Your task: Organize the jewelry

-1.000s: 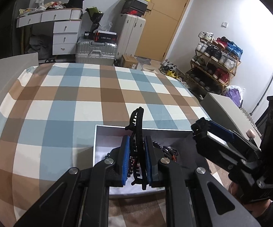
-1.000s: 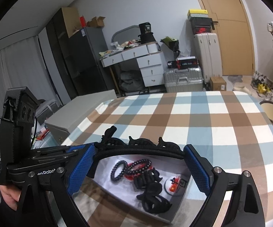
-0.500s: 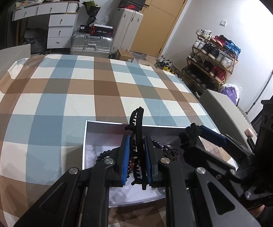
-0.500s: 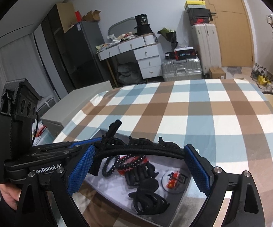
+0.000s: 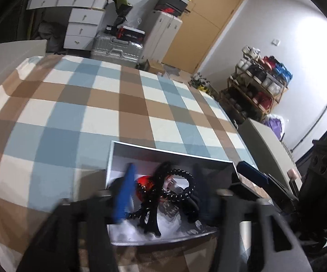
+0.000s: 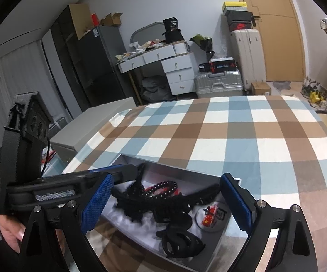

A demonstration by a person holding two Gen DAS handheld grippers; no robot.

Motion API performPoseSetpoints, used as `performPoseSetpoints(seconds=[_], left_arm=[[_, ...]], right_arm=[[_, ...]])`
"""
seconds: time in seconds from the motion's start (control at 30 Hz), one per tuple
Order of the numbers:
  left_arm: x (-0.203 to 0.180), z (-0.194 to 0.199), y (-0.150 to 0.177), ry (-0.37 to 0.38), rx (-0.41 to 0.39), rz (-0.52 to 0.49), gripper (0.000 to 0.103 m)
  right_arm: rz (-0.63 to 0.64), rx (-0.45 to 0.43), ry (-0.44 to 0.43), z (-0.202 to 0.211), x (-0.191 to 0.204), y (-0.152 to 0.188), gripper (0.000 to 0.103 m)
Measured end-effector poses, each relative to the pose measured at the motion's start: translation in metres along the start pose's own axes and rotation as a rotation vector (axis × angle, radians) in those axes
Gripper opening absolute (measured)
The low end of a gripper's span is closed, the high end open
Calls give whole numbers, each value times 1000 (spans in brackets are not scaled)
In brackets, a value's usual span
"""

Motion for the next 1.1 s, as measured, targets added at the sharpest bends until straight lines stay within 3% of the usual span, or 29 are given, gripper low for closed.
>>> performPoseSetpoints(seconds=[0.23,0.33,0.53,0.67,0.83,0.97,1.1], left_arm=[[0,23,-2,-50,-74,-20,62],[-3,31,-1,-108,-117,-41,64],[-7,53,2,-186,-239,-50,79],[-14,71,6,-248,-342,-77,83],[-20,89,11,-325,-454,-103,101],[-17,112,19,-349,-605,-90,101],[-12,120,28,-371,-694,-66,102]], right_arm=[[17,-66,33,26,6,-3,98],[28,-108,49,39,11,-5,100],[64,-188,43,63,23,-6,103],[102,-237,44,78,34,-6,103],[131,-316,49,98,45,-4,103],[168,-389,57,116,55,0,103],[185,-445,67,129,60,5,103]])
Point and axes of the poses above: each gripper's, at about its wrist camera, not at the fingertips, and z roughly against the way its jaws point, x to its left, y to its underside, the point moved 2 cm from there along -z, roughly the way its jaws point, and after that the axes turned 12 degrees about -y, right-handed, at the moved point
